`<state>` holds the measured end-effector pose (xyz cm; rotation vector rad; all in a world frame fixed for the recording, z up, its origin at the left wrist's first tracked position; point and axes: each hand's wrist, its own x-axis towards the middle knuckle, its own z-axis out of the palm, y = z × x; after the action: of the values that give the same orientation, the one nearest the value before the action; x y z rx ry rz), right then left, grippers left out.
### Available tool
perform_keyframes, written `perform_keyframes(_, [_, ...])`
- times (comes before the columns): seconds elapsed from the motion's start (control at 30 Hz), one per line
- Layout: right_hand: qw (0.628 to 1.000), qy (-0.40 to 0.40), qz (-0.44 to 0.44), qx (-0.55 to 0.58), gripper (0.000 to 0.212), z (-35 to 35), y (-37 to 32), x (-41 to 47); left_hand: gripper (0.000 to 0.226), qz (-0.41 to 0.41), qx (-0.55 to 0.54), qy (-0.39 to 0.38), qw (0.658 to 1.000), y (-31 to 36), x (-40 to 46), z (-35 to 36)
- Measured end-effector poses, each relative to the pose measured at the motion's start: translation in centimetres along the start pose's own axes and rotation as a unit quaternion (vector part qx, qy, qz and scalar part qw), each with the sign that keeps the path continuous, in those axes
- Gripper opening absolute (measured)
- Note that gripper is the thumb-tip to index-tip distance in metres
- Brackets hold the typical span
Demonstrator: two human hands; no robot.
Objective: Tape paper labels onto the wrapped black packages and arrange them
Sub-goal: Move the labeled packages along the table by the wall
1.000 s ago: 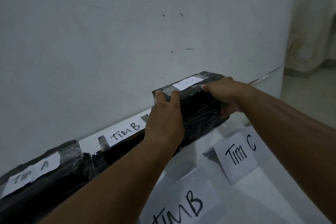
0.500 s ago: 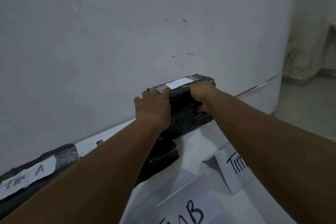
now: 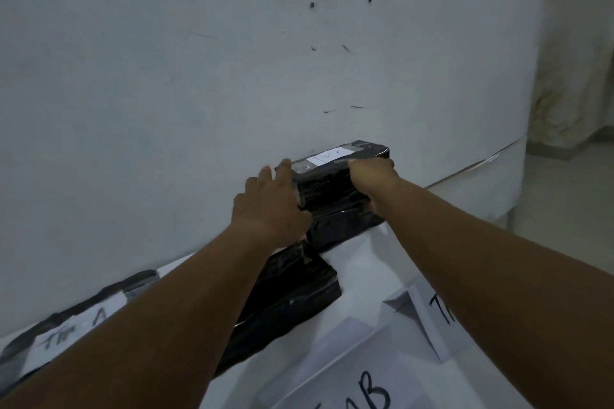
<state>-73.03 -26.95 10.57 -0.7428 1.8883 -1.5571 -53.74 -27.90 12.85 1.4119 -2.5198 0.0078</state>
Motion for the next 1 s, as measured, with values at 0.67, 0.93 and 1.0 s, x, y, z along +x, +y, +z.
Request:
perform_keyframes(0.67, [0.880,-0.204,-0.200,-0.380,0.113,4.2,3.0,-18.4,0.083,0.044,0.074,-0.030,0.996,-9.4,-15.6,-0.5])
perform_keyframes(0.93, [0.817,-0.154,-0.253,-0.495,0.091,5.8,4.6,-18.5,0.070,0.052,0.180,0.029,0.982,-9.8,-15.2,0.2])
perform_keyframes(1.0, [0.815,-0.142,-0.260,-0.498,0.086,6.1,4.4,-18.3,0.070,0.050,0.185,0.037,0.981,-10.1,-14.9,0.3])
